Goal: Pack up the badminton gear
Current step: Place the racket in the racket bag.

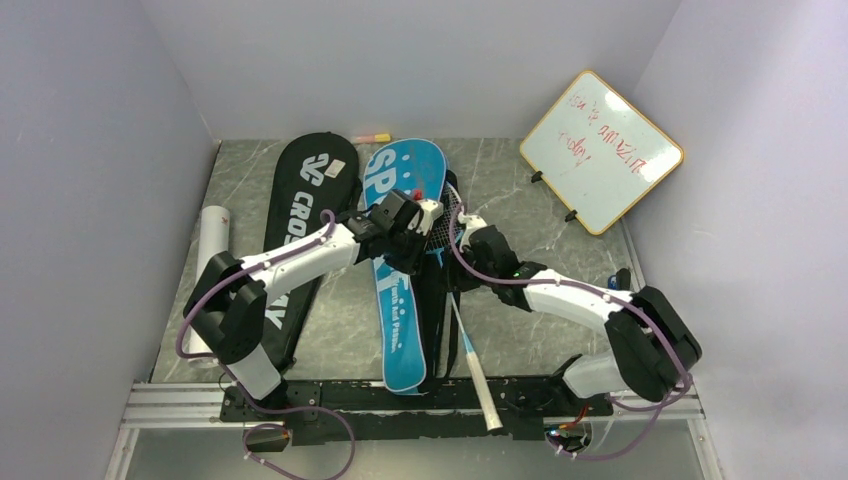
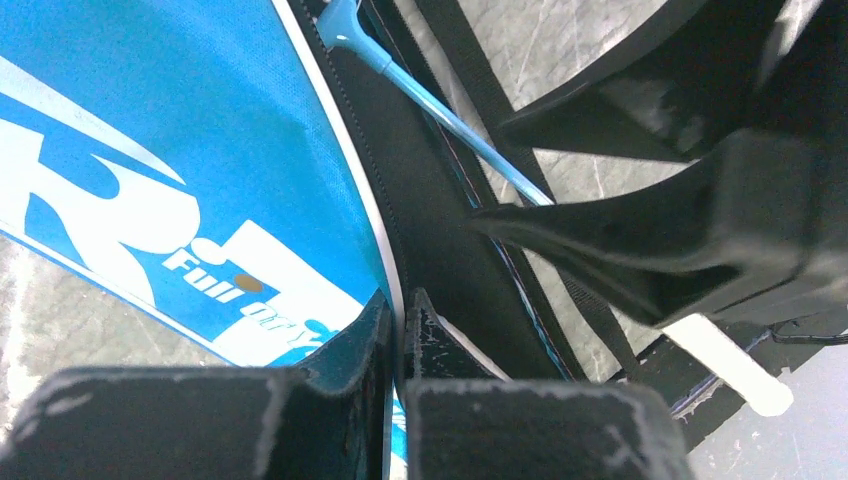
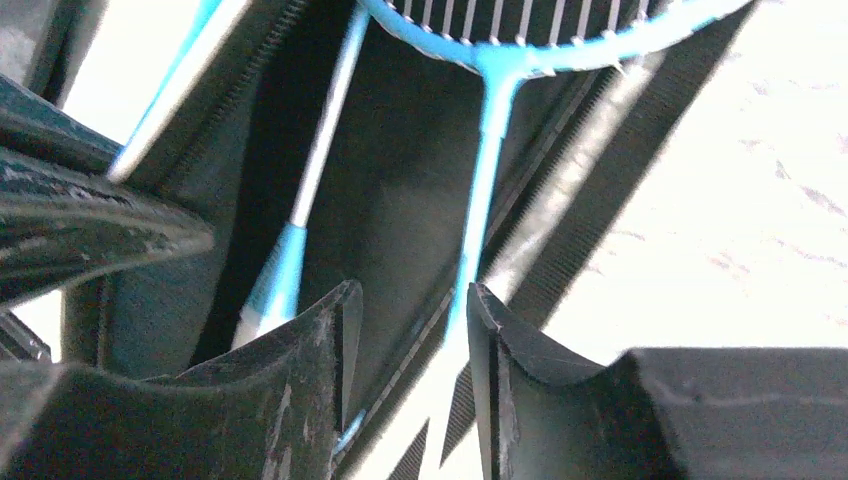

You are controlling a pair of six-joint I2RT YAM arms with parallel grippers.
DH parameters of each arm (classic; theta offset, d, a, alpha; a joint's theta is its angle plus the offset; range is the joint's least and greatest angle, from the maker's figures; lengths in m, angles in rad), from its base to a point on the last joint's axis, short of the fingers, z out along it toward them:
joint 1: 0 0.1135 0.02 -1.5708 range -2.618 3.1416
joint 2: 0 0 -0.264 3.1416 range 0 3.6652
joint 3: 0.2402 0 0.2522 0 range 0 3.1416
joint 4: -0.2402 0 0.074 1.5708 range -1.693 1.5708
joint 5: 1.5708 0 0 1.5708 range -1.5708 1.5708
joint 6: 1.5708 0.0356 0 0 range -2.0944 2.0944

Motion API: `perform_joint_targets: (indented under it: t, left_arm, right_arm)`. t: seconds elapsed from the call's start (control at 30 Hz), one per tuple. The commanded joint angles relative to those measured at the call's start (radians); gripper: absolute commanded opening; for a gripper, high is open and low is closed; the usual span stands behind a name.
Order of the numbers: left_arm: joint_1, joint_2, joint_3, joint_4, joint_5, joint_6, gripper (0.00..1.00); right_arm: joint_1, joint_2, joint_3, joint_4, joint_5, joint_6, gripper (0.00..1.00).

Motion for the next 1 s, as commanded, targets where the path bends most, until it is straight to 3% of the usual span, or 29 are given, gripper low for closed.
perform_joint_targets:
  t: [0.0, 0.43, 0.87, 0.97]
  left_arm:
    - [-0.008, -0.026, -0.011, 0.036, 0.025, 0.028, 0.05]
    - [-0.012, 0.018, -0.023, 0.074, 0.046, 0.015, 0.05]
    - [-0.032, 0.04, -0.002, 0.063, 0.062, 0.025, 0.05]
    - [-0.037, 0.042, 0.001, 0.056, 0.064, 0.029, 0.05]
  right_arm:
    - [-0.029, -0.103, -0.031, -0.111, -0.045, 0.046, 0.49]
    - [-0.029, -0.274, -0.226, -0.252, -0.225, 0.165, 0.53]
    - [-0.026, -0.17, -0.183, -0.142, -0.239, 0.125, 0.24]
    - [-0.027, -0.135, -0.152, -0.126, -0.246, 0.106, 0.12]
